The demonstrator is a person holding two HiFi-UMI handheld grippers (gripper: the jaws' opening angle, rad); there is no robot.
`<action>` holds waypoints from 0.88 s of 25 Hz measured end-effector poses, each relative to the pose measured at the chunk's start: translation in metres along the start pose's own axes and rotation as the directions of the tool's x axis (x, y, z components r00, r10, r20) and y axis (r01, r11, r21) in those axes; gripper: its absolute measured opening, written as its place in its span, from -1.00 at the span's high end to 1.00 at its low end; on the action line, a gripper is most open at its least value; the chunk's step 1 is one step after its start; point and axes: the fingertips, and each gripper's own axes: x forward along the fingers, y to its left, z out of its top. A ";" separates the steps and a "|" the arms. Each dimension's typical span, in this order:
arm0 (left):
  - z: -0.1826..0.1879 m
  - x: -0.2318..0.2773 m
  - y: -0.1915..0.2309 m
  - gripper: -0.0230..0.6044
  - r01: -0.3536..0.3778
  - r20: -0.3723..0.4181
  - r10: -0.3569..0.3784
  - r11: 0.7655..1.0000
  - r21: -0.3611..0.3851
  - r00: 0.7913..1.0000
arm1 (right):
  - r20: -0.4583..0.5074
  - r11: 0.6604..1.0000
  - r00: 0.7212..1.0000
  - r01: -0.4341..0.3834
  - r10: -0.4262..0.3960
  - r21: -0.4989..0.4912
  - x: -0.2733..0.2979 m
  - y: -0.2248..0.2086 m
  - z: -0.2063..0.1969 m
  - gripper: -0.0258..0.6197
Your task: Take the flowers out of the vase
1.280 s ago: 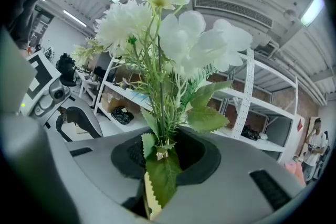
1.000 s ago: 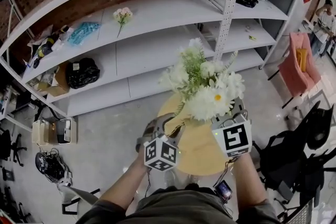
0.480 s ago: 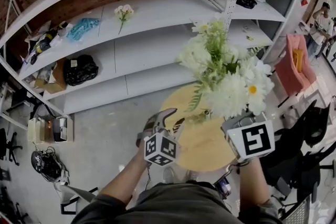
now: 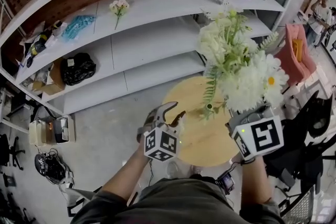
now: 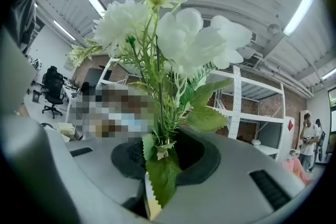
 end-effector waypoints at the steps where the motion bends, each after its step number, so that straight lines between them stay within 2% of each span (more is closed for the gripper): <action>1: 0.001 0.002 0.001 0.41 0.002 0.002 -0.002 1.000 -0.002 1.000 | -0.009 1.000 1.000 0.002 -0.002 0.003 0.001 -0.001 -0.005 0.65; 9: 0.000 0.013 0.006 0.43 0.015 0.002 -0.015 1.000 -0.008 1.000 | -0.057 0.999 0.998 0.000 0.002 0.044 0.014 -0.007 -0.035 0.65; 22: 0.009 0.023 0.011 0.43 0.014 -0.002 -0.014 1.000 0.006 1.000 | -0.074 0.998 0.997 -0.005 0.010 0.064 0.023 -0.015 -0.054 0.67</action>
